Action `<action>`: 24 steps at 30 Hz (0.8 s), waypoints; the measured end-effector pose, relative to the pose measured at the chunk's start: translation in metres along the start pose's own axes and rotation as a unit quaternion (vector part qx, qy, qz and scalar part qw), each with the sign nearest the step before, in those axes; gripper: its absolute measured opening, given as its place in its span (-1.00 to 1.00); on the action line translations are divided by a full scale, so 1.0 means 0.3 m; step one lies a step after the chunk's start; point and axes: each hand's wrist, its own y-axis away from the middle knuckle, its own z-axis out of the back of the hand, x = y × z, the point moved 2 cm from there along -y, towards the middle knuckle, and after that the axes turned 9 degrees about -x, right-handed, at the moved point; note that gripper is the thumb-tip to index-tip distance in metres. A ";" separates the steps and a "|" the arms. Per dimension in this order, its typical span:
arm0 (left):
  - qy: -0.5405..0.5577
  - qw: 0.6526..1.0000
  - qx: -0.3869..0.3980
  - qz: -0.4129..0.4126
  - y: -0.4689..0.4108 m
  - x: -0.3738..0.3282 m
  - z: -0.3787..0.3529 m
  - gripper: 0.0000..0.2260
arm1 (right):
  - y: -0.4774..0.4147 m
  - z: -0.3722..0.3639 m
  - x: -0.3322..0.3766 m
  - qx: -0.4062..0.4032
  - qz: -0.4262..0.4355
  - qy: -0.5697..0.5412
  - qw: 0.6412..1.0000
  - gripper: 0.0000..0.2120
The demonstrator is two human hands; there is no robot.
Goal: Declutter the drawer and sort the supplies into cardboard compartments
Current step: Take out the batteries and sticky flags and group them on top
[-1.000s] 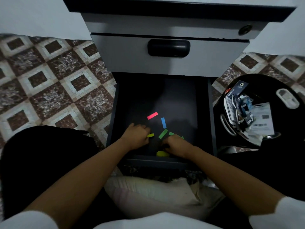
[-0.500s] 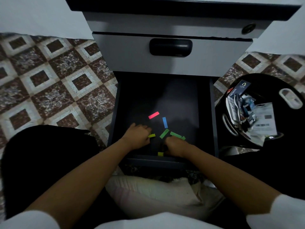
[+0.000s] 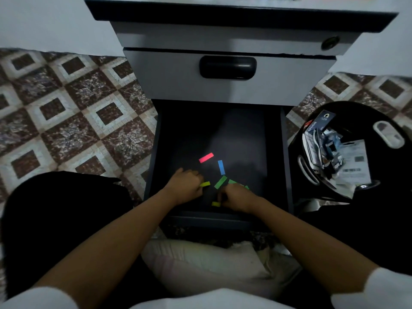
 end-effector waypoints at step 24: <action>0.004 0.943 -0.328 -0.061 0.041 0.178 0.808 -0.60 | 0.159 0.763 0.315 -0.299 0.059 -0.362 0.881 -0.78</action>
